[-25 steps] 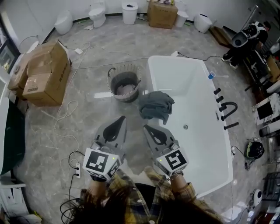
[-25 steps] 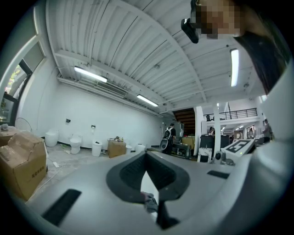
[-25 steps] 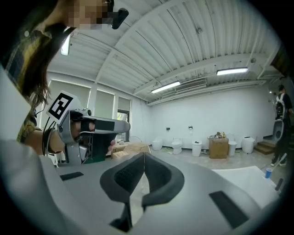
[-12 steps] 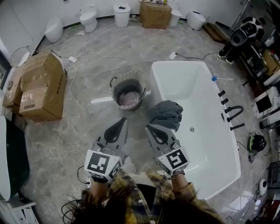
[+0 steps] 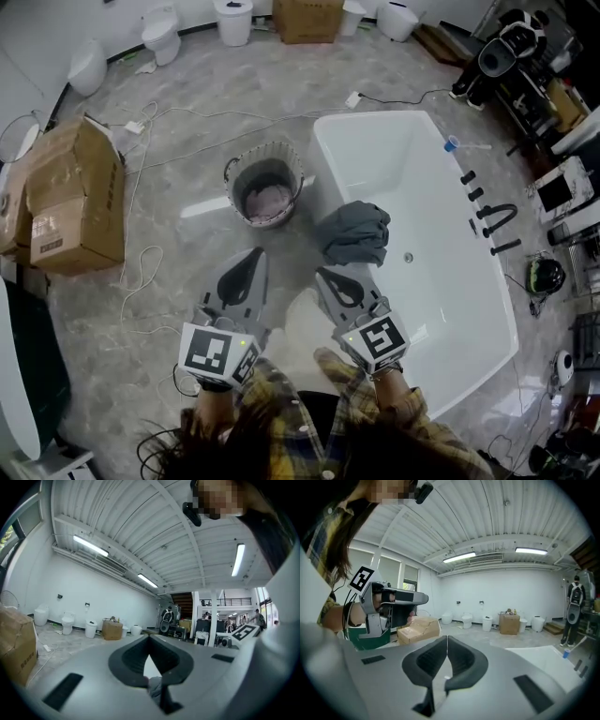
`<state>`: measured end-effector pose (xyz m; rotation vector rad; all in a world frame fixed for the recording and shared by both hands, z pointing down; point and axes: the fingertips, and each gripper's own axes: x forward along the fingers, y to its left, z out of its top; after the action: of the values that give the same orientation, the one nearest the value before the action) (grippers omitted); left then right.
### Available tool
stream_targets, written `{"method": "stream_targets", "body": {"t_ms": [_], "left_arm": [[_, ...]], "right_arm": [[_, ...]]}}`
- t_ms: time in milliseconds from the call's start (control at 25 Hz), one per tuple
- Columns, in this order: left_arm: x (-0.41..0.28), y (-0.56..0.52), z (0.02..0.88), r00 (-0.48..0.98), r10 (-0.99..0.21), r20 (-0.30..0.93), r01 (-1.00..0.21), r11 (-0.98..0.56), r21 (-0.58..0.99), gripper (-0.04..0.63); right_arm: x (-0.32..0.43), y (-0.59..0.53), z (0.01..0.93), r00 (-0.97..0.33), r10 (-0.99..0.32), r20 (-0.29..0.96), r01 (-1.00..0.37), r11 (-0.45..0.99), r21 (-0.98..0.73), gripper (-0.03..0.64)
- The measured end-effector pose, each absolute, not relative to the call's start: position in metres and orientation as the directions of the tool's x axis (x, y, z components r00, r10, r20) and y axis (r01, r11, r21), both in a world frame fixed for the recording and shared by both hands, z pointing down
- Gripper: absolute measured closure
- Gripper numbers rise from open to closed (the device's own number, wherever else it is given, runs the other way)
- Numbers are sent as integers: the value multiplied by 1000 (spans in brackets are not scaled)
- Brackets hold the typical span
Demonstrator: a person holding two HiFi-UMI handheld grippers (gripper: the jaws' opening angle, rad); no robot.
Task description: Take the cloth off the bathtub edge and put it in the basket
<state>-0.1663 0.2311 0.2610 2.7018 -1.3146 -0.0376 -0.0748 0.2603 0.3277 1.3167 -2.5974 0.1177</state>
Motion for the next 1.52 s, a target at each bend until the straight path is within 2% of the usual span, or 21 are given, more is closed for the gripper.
{"method": "stream_targets", "body": {"t_ms": [440, 800, 1160, 1520], "left_arm": [[-151, 139, 267, 632, -773, 55, -773, -623, 119, 578], [-97, 26, 248, 707, -705, 53, -706, -701, 102, 578], [-23, -43, 238, 788, -615, 35, -615, -784, 83, 578], [43, -74, 236, 894, -447, 20, -447, -892, 69, 578]], "right_arm": [[-63, 172, 341, -562, -790, 244, -813, 582, 13, 600], [-29, 65, 328, -507, -826, 246, -850, 526, 13, 600], [23, -2, 319, -448, -863, 234, -883, 468, 33, 600], [79, -26, 317, -276, -935, 223, -955, 293, 47, 600]]}}
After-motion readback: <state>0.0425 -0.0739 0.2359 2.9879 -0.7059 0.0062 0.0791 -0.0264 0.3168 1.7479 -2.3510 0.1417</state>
